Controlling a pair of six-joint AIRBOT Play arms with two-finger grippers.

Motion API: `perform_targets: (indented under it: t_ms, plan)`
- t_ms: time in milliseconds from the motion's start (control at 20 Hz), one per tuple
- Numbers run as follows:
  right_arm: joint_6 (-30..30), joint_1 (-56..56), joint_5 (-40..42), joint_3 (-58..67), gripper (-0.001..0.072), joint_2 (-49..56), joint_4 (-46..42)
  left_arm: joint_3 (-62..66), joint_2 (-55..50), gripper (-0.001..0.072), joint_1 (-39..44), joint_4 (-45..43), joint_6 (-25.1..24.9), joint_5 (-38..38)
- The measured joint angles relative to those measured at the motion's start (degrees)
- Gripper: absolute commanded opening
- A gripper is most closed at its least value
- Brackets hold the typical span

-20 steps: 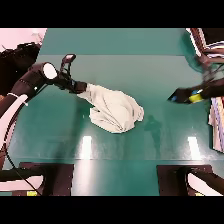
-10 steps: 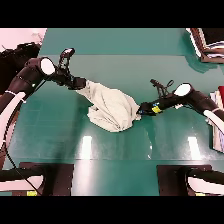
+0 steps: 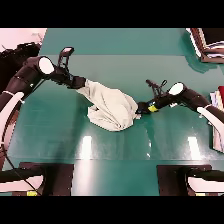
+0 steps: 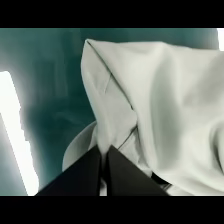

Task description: Fold the shirts.

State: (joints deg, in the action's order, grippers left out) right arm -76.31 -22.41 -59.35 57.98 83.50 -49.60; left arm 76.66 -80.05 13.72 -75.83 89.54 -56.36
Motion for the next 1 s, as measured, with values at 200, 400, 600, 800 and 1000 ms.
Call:
perform_targets:
  t_ms: [200, 400, 600, 800, 1000]
  plan:
    - [0.4, 5.0, -0.7, 6.4, 0.0019, -8.7, -3.9, 5.9, 8.0, 0.0028, 0.0, -4.1, -0.1, 1.3]
    - [0.5, 9.9, -2.8, 19.6, 0.0019, -17.9, -7.3, 14.6, 18.3, 0.0029, 0.0, -4.9, -1.7, 2.2]
    - [0.6, 12.8, -3.5, 31.6, 0.0019, -25.1, -8.3, 21.5, 27.3, 0.0029, 0.2, -2.8, -2.6, 2.6]
    - [0.7, 14.6, -4.3, 39.7, 0.0018, -29.3, -8.7, 25.5, 31.6, 0.0029, 0.2, 0.0, -2.9, 2.1]
    - [0.8, 15.2, -6.1, 44.2, 0.0019, -30.2, -9.1, 26.5, 32.6, 0.0029, 0.2, 2.8, -3.0, 0.1]
